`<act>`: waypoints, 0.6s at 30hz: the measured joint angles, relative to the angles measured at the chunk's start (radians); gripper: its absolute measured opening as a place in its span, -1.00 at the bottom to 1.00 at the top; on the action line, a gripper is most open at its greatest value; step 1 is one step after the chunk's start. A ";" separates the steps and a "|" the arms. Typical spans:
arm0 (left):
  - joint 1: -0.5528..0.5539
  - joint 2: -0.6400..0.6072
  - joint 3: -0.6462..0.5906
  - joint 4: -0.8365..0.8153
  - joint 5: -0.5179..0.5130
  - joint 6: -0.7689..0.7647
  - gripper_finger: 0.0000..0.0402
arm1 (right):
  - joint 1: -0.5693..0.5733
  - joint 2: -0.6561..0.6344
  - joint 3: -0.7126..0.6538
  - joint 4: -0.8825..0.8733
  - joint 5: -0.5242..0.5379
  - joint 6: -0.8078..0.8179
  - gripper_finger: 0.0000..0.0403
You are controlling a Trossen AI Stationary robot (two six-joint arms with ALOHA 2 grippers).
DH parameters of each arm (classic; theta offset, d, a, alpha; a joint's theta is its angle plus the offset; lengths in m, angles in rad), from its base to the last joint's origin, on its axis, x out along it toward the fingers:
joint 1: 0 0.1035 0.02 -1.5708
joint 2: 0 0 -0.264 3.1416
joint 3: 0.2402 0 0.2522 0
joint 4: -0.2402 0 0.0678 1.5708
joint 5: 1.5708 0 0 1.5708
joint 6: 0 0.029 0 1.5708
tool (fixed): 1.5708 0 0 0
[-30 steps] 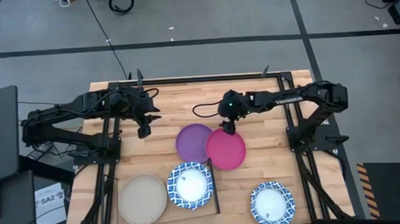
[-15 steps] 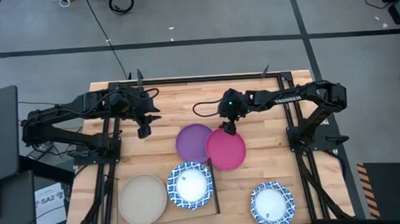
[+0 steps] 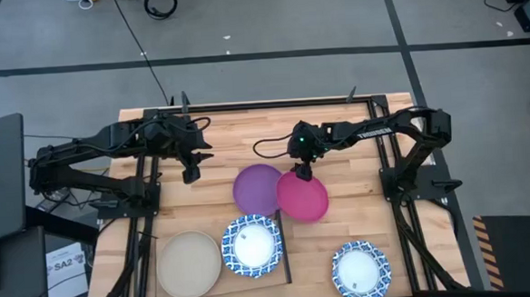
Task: Place and stack plates onto a shelf
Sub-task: Stack the pink plate on top of the gray plate on the shelf
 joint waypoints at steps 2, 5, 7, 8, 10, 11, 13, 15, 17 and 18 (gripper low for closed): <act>0.000 0.000 0.000 0.000 0.013 0.000 -0.42 | 0.000 0.013 0.000 0.003 -0.002 0.000 0.30; 0.000 0.000 0.000 0.000 0.030 0.001 -0.42 | 0.000 0.014 0.000 0.005 -0.007 0.000 0.22; 0.000 0.000 0.000 0.000 0.033 0.001 -0.42 | 0.000 0.009 0.000 0.006 -0.008 0.000 0.17; 0.000 0.000 0.000 0.000 0.033 0.001 -0.42 | 0.000 0.007 0.000 0.008 -0.008 0.001 0.15; 0.000 0.000 0.000 0.000 0.033 0.001 -0.42 | 0.000 0.006 0.000 0.014 -0.009 0.003 0.11; 0.000 0.000 0.000 0.000 0.033 0.001 -0.42 | 0.000 0.006 0.000 0.010 -0.009 0.003 0.10; 0.000 0.000 0.000 0.000 0.033 0.000 -0.42 | 0.000 0.006 0.000 0.010 -0.010 0.002 0.08; 0.000 0.000 0.000 0.000 0.033 0.001 -0.42 | 0.000 0.004 0.000 0.008 -0.011 0.001 0.08; 0.000 0.000 0.000 0.000 0.033 0.001 -0.42 | 0.000 0.000 0.000 0.006 -0.010 -0.005 0.08; 0.000 0.000 0.000 0.000 0.033 0.001 -0.42 | -0.002 -0.003 0.000 0.002 -0.008 -0.016 0.08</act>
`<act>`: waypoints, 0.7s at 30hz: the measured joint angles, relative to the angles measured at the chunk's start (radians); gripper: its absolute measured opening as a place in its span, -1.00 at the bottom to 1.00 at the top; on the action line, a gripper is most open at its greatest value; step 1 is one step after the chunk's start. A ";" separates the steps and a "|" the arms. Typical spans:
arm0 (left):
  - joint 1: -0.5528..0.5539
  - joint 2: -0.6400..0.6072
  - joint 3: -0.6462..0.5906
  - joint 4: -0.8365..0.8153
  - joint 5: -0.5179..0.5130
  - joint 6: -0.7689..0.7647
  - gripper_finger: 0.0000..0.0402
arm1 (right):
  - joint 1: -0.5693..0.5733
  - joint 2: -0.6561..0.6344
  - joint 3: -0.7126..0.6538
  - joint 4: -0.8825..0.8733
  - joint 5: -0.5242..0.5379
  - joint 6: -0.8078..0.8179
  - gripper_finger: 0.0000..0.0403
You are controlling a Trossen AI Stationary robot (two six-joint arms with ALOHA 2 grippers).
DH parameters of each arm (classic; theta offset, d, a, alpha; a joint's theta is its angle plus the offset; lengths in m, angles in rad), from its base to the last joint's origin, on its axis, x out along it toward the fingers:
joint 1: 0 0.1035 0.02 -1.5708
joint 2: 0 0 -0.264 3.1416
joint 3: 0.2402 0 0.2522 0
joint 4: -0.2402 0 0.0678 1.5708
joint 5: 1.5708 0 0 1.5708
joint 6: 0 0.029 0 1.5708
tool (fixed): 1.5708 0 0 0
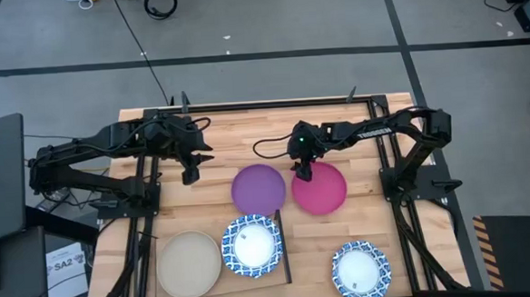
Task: Place and stack plates onto a shelf
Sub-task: Stack the pink plate on top of the gray plate on the shelf
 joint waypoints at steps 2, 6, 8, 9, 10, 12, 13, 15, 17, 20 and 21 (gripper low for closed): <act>0.000 0.000 0.000 0.000 0.000 0.000 -0.42 | -0.004 -0.003 0.000 -0.016 0.003 -0.022 0.09; 0.000 0.000 0.000 0.000 0.000 0.000 -0.42 | -0.015 -0.003 0.000 -0.056 0.003 -0.029 0.08; 0.000 0.000 0.000 0.000 0.000 0.000 -0.42 | -0.019 -0.003 0.000 -0.087 0.003 -0.032 0.08; 0.000 0.000 0.000 0.000 0.000 0.000 -0.42 | -0.020 -0.003 0.000 -0.101 0.003 -0.033 0.08; 0.000 0.000 0.000 0.000 0.000 0.000 -0.42 | -0.020 -0.003 0.000 -0.112 0.003 -0.034 0.08; 0.000 0.000 0.000 0.000 0.000 0.000 -0.42 | -0.022 -0.003 0.000 -0.129 0.003 -0.037 0.08; 0.000 0.000 0.000 0.000 0.000 -0.001 -0.42 | -0.022 -0.003 0.000 -0.132 0.003 -0.037 0.08; 0.000 0.000 0.000 0.000 0.000 -0.001 -0.42 | -0.022 -0.003 0.000 -0.135 -0.002 -0.037 0.08; 0.000 0.000 0.000 0.000 0.000 -0.001 -0.42 | -0.023 -0.003 0.000 -0.136 -0.006 -0.037 0.08; 0.000 0.000 0.000 0.000 0.000 -0.001 -0.42 | -0.023 -0.003 0.000 -0.145 -0.005 -0.048 0.08; 0.000 0.000 0.000 0.000 0.000 -0.001 -0.42 | -0.023 -0.003 0.000 -0.151 -0.005 -0.058 0.08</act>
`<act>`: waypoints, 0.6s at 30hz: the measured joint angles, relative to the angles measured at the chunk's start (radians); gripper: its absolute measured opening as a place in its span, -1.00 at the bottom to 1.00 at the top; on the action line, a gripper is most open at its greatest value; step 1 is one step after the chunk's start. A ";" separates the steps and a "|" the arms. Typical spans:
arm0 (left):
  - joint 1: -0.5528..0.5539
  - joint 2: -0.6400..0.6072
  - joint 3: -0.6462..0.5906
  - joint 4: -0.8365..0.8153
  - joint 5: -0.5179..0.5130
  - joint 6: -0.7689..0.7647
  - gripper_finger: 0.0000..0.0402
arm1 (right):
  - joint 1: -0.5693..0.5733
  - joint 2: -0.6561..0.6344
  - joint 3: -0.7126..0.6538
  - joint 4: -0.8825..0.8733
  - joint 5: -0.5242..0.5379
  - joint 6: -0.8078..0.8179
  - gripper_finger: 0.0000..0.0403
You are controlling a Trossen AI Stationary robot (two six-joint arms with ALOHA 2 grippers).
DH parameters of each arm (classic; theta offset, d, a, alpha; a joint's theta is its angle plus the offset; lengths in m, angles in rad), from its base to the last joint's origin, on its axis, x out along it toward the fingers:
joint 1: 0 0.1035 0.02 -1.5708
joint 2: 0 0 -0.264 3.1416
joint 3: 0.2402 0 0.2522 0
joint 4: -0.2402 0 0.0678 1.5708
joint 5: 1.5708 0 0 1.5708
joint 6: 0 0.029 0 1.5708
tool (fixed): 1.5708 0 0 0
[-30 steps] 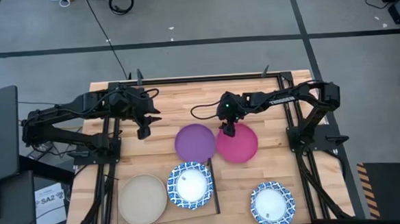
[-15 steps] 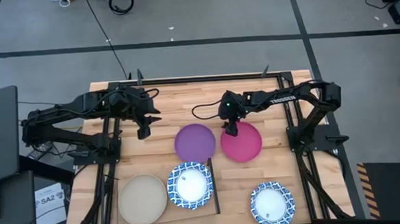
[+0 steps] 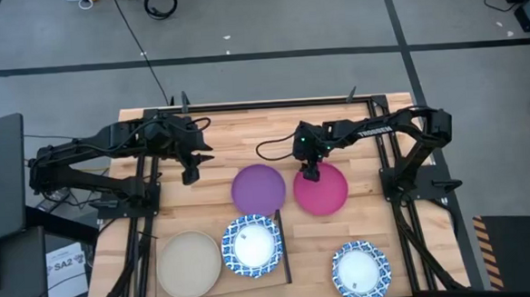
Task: Place and stack plates onto a shelf
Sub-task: Stack the pink plate on top of the gray plate on the shelf
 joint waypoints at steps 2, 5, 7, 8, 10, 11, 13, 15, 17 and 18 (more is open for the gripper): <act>0.000 0.000 0.000 0.000 0.000 0.000 -0.42 | 0.000 0.000 0.000 -0.019 0.000 -0.014 0.07; 0.000 0.000 0.000 0.000 0.000 0.000 -0.42 | 0.000 0.000 0.000 -0.050 0.001 -0.033 0.07; 0.000 0.000 0.000 0.000 0.000 0.000 -0.42 | 0.000 0.000 0.000 -0.067 0.010 -0.035 0.07; 0.000 0.000 0.000 0.000 0.000 0.000 -0.42 | 0.000 0.000 0.000 -0.077 0.014 -0.035 0.07; 0.000 0.000 0.000 0.000 0.000 0.000 -0.42 | 0.000 0.000 0.000 -0.094 0.026 -0.035 0.05; 0.000 0.000 0.000 0.000 0.000 0.000 -0.42 | 0.000 0.000 0.000 -0.099 0.035 -0.035 0.04; 0.000 0.000 0.000 0.000 0.000 0.000 -0.42 | 0.000 0.000 0.000 -0.111 0.046 -0.034 0.01; 0.000 0.000 0.000 0.000 0.000 0.000 -0.42 | 0.000 0.000 0.000 -0.116 0.055 -0.032 -0.03; 0.000 0.000 0.000 0.000 0.000 0.000 -0.42 | 0.000 0.000 0.000 -0.123 0.056 -0.032 -0.09; 0.000 0.000 0.000 0.000 0.000 0.000 -0.42 | 0.000 0.000 0.000 -0.127 0.056 -0.031 -0.12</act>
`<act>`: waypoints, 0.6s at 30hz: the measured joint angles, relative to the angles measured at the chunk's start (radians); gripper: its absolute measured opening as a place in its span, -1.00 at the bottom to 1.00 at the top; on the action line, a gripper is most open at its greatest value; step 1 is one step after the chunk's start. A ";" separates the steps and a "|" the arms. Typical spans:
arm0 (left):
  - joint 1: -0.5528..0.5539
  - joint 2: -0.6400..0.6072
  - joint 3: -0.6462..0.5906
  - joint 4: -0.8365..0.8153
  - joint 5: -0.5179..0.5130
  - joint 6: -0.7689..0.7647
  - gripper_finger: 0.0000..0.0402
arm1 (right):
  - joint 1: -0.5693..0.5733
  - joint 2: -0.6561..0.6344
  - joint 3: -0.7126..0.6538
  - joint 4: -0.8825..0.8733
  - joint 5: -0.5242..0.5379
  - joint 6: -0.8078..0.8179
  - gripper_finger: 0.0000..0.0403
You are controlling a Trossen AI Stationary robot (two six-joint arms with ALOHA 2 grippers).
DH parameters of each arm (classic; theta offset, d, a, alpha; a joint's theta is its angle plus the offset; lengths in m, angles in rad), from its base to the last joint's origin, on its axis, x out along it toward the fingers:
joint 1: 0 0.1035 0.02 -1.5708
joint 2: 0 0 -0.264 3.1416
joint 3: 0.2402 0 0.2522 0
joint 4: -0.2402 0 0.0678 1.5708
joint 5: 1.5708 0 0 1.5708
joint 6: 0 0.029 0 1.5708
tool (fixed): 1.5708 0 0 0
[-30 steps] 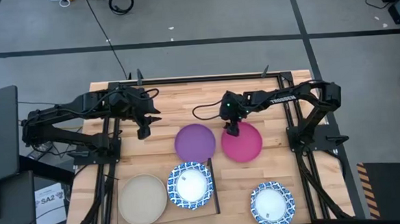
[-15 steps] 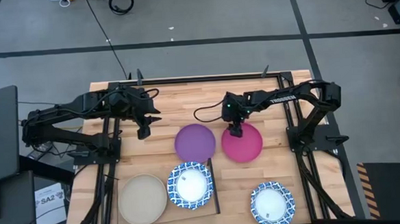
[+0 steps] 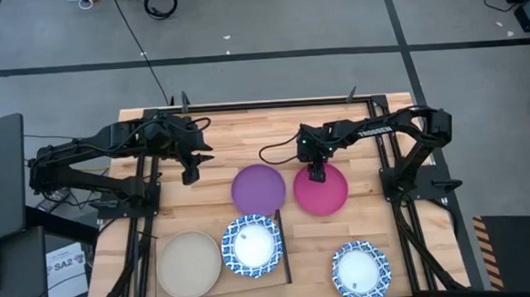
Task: Place and stack plates onto a shelf
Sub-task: Stack the pink plate on top of the gray plate on the shelf
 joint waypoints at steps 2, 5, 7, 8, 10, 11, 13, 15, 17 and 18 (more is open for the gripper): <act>0.000 0.000 0.000 0.000 0.000 0.000 -0.42 | 0.000 0.000 0.000 -0.014 0.000 0.001 -0.19; 0.000 0.000 0.000 0.000 0.000 0.000 -0.42 | -0.002 0.000 0.000 -0.042 0.003 0.006 -0.32; 0.000 0.000 0.000 0.000 0.000 0.000 -0.42 | -0.002 0.000 0.000 -0.053 0.007 0.018 -0.42; 0.000 0.000 0.000 0.000 0.000 0.000 -0.42 | -0.002 0.000 0.000 -0.057 0.007 0.026 -0.48; 0.000 0.000 0.000 0.000 0.000 0.000 -0.42 | -0.002 0.001 0.000 -0.060 0.007 0.033 -0.60; 0.000 0.000 0.000 0.000 0.000 0.000 -0.42 | -0.002 0.001 0.000 -0.062 0.006 0.033 -0.66; 0.000 0.000 0.000 0.000 0.000 0.000 -0.42 | -0.002 0.001 0.000 -0.062 0.002 0.033 -0.79; 0.000 0.000 0.000 0.000 0.000 0.000 -0.42 | -0.002 0.000 0.001 -0.061 -0.008 0.034 -0.90; 0.000 0.000 0.000 0.000 0.000 0.000 -0.42 | -0.002 0.000 0.002 -0.059 -0.017 0.034 -0.93; 0.000 0.000 0.000 0.000 0.000 0.000 -0.42 | -0.002 0.000 0.002 -0.060 -0.020 0.034 -0.93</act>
